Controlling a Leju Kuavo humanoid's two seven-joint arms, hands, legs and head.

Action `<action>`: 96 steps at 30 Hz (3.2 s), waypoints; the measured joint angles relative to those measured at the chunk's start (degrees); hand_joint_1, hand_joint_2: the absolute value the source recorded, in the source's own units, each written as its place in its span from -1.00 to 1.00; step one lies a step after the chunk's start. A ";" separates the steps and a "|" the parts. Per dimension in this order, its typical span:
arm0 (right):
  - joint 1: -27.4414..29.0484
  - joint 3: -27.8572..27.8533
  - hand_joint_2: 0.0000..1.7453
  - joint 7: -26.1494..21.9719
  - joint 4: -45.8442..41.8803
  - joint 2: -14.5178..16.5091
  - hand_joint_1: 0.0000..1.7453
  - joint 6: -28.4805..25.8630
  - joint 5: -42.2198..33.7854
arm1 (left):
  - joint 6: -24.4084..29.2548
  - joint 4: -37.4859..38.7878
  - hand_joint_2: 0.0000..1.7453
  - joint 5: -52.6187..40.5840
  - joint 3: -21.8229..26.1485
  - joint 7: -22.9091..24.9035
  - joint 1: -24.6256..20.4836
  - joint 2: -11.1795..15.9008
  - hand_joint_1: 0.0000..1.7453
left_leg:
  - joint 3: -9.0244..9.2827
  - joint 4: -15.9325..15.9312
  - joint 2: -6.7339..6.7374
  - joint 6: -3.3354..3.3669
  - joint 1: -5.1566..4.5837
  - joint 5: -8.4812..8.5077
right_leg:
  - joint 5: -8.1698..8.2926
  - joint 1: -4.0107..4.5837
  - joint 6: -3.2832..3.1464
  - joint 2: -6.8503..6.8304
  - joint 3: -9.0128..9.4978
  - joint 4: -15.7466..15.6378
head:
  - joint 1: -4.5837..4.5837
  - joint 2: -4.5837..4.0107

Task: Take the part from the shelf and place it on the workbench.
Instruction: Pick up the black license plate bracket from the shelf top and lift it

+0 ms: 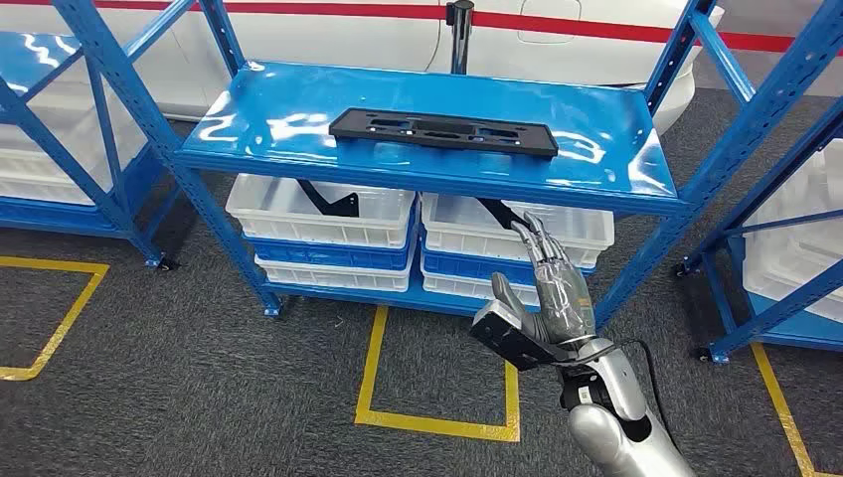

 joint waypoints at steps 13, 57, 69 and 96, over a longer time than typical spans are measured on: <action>-1.92 4.80 -1.00 5.50 -4.48 -3.89 -1.00 9.01 20.17 | -0.16 0.11 -1.00 -0.01 -1.28 -0.10 -0.02 0.17 -1.00 | 0.23 2.59 -0.33 -2.23 -0.21 -3.17 | 9.52 0.12 -2.56 0.01 6.19 -16.47 | -0.14 0.00; 1.65 5.00 -1.00 8.46 -13.40 -14.10 -1.00 14.47 21.44 | -0.54 0.26 -1.00 -4.31 -5.95 3.49 -1.11 -0.65 -1.00 | -2.33 -0.42 -0.21 0.19 -1.30 1.50 | 5.60 0.49 -1.27 0.71 12.06 -17.16 | -0.27 -0.02; 1.90 4.05 -1.00 7.32 -14.39 -14.86 -1.00 14.07 21.57 | -0.36 0.26 -1.00 -3.25 -7.17 2.76 -1.23 -1.42 -1.00 | 5.09 -0.85 -0.53 0.00 -0.84 -3.50 | 10.92 0.42 -0.70 -0.23 2.28 -14.41 | 0.00 -0.02; -3.05 10.25 1.00 4.46 -9.44 -7.51 -1.00 11.57 18.05 | -0.71 0.66 -1.00 0.24 -6.99 0.99 -0.55 -0.10 -1.00 | 0.05 -1.51 0.08 0.17 -0.14 1.00 | 3.60 -0.25 -0.05 -0.08 -2.51 -0.38 | -0.05 -0.02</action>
